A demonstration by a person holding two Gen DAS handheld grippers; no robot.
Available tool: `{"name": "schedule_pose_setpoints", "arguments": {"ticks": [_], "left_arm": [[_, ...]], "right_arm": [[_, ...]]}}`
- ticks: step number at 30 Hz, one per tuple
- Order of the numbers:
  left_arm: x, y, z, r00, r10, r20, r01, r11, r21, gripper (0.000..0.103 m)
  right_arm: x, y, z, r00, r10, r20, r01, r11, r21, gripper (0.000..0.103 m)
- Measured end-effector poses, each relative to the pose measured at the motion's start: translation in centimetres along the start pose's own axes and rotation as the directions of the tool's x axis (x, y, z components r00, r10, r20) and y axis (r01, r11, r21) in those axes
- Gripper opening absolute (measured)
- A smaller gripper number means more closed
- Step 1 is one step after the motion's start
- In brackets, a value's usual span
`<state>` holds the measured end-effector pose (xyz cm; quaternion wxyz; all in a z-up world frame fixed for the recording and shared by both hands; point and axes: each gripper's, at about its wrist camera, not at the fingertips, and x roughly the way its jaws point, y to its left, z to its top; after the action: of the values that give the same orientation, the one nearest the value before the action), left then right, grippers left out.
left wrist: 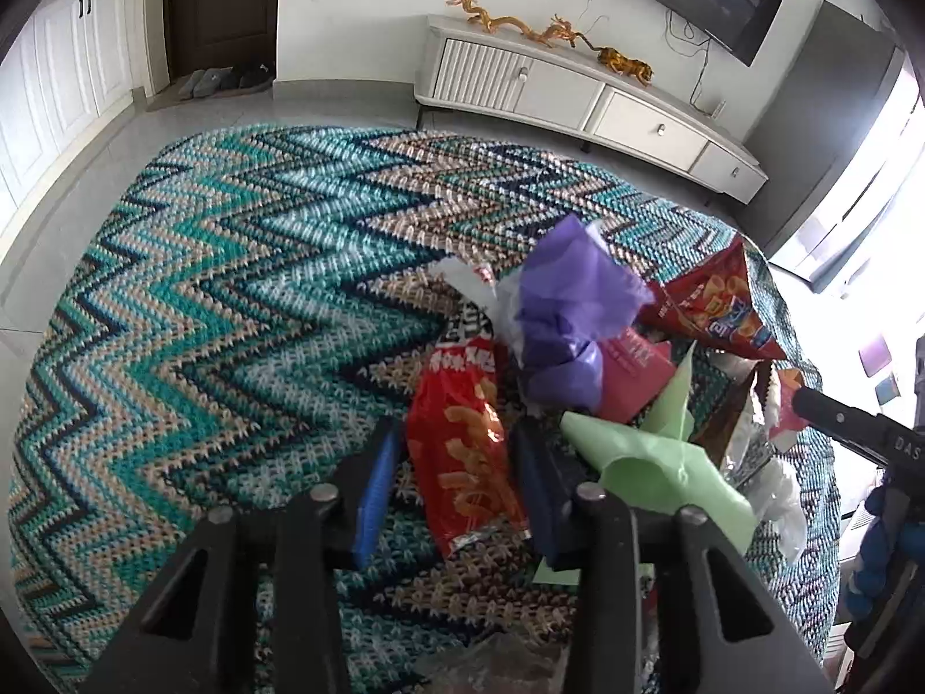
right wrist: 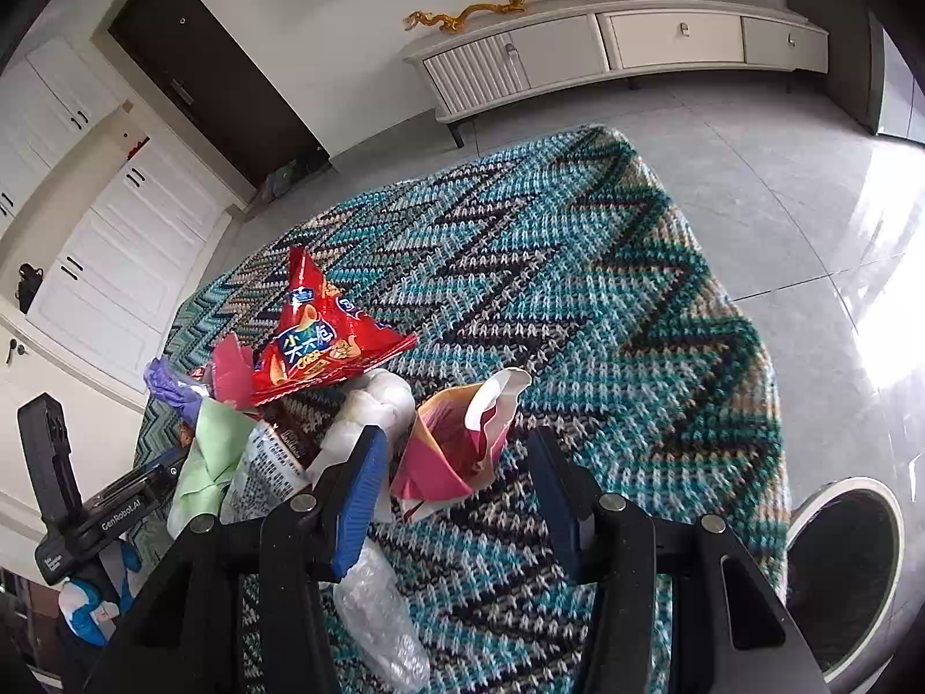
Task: Collect trash
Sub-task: 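Grasp the pink paper cup with the right tool while the left tool grasps the red snack bag, then carry both items over the white bin and open both tools to drop them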
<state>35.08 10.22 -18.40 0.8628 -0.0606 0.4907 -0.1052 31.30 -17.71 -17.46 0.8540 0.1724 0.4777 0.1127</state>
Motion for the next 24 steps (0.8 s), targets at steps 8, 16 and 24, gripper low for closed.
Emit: {"name": "schedule_pose_setpoints", "arguments": {"ticks": [8, 16, 24], "left_arm": [[-1.3, -0.1, -1.2, 0.999, -0.020, 0.029, 0.020, 1.000, -0.003, 0.022], [-5.2, 0.0, -2.6, 0.995, -0.028, 0.096, 0.030, 0.999, -0.020, 0.020], [-11.8, -1.0, -3.7, 0.978, -0.049, 0.201, 0.051, 0.999, -0.009, 0.019]], "right_arm": [[0.4, -1.3, -0.4, 0.997, 0.071, 0.003, -0.071, 0.997, 0.024, 0.026], [-5.5, -0.3, -2.5, 0.991, 0.112, 0.079, -0.109, 0.994, -0.030, 0.024], [-12.8, 2.2, -5.8, 0.970, 0.186, 0.156, -0.171, 0.980, -0.105, 0.023]]}}
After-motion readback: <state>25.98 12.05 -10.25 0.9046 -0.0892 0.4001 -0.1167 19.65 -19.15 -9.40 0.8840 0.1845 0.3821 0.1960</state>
